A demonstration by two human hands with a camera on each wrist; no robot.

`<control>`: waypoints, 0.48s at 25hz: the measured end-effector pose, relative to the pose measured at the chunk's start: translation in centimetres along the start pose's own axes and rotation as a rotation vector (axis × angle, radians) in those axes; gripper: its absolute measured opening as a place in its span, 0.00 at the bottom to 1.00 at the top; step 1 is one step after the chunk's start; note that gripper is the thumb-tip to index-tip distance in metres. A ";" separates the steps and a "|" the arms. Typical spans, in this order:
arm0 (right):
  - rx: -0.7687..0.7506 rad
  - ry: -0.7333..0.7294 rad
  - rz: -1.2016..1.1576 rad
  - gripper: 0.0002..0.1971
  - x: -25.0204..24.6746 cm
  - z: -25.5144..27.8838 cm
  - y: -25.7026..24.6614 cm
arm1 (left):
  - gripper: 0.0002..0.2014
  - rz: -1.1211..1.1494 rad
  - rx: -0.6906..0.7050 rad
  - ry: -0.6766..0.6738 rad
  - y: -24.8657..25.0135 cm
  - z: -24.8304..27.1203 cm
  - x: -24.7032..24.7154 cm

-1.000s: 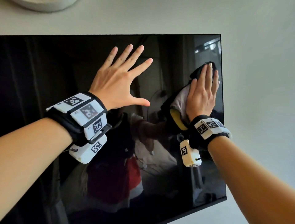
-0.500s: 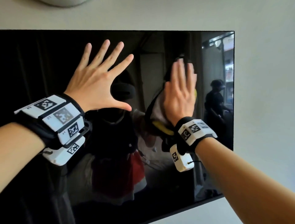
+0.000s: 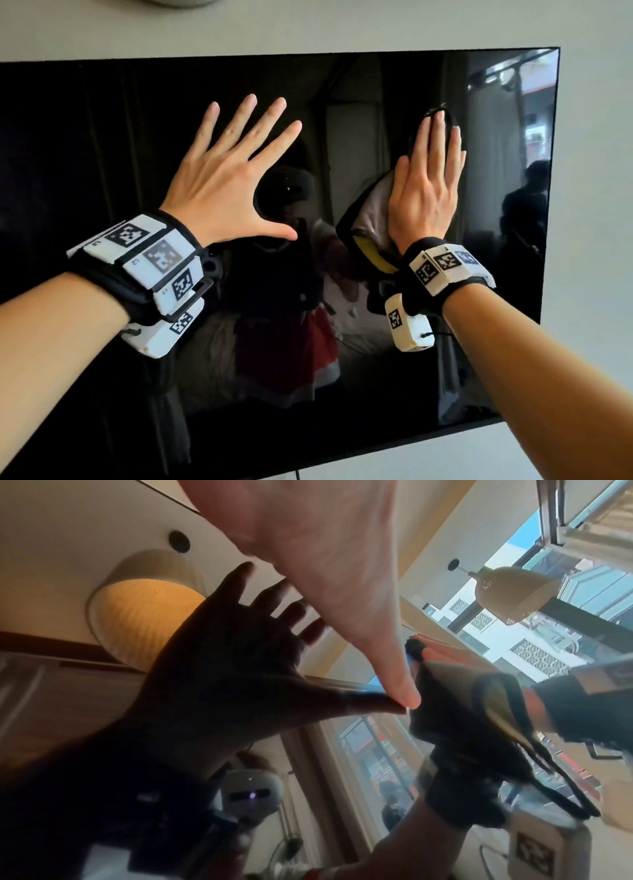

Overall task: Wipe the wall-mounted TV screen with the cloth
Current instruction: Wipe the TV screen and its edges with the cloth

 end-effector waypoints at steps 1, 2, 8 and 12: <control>0.058 0.005 -0.004 0.25 -0.1 0.2 -0.5 | 0.65 -0.003 -0.026 -0.002 -0.5 1.2 0.0; -0.016 -0.019 -0.024 0.25 0.1 1.4 -2.6 | 0.66 -0.006 -0.055 -0.006 -1.0 2.3 -0.1; -0.062 -0.027 -0.014 0.25 1.2 2.9 -5.5 | 0.66 0.027 -0.117 -0.077 -2.7 5.3 0.8; -0.175 -0.049 -0.058 0.25 1.9 6.1 -10.8 | 0.65 0.021 -0.100 -0.055 -3.1 5.6 1.0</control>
Point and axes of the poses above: each hand's wrist, its own z-axis away from the middle knuckle, its own x-axis out of the palm, y = z × x, the point moved 8 cm from there along -z, towards the middle knuckle, and after that the axes turned 12 degrees about x, right-handed, at the moved point
